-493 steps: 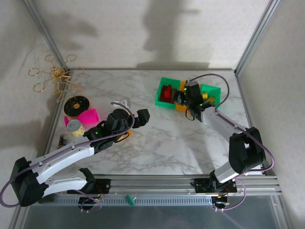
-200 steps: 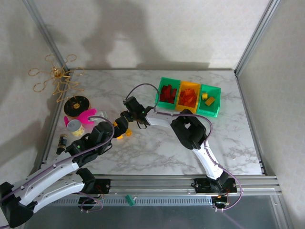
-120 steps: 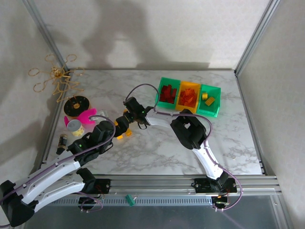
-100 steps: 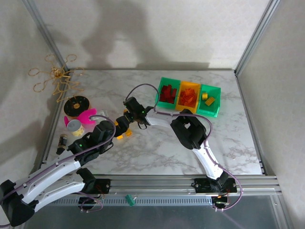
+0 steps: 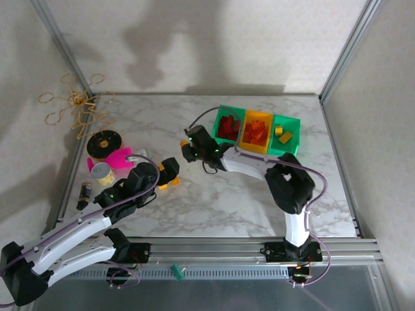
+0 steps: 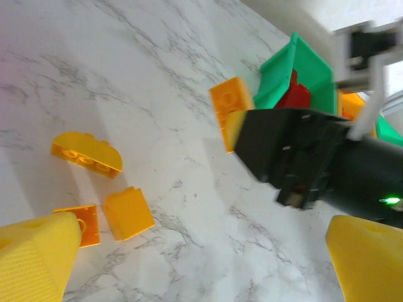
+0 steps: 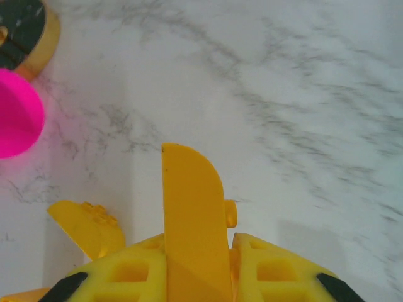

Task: Sort the legos into containers by color
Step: Pick up the lego from the center of the table, then place the lego in the container.

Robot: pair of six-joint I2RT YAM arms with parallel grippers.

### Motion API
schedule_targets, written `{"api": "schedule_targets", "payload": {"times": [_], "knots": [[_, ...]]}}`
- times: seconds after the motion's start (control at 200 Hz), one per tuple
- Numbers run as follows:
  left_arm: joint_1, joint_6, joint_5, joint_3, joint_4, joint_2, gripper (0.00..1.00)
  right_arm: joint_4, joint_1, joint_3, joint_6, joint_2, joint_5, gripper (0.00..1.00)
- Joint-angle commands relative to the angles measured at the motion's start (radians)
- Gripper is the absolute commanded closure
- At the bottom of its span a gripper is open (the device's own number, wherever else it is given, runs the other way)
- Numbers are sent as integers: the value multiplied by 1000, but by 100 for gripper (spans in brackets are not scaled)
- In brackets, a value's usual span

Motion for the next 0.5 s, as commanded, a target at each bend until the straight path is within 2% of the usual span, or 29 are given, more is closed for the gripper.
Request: {"api": "schedule_targets", "payload": {"times": [0.0,0.215,0.496], "knots": [[5,38,66,23,64,37,0,36,-51,-109,60,-110,19,86],[-34,78,150,58,154,146,0,-8,-147,-256,109,-300,135,86],[-134,127,175,139,255,315,0,-89,-361,-344,143,-432,246,85]]}}
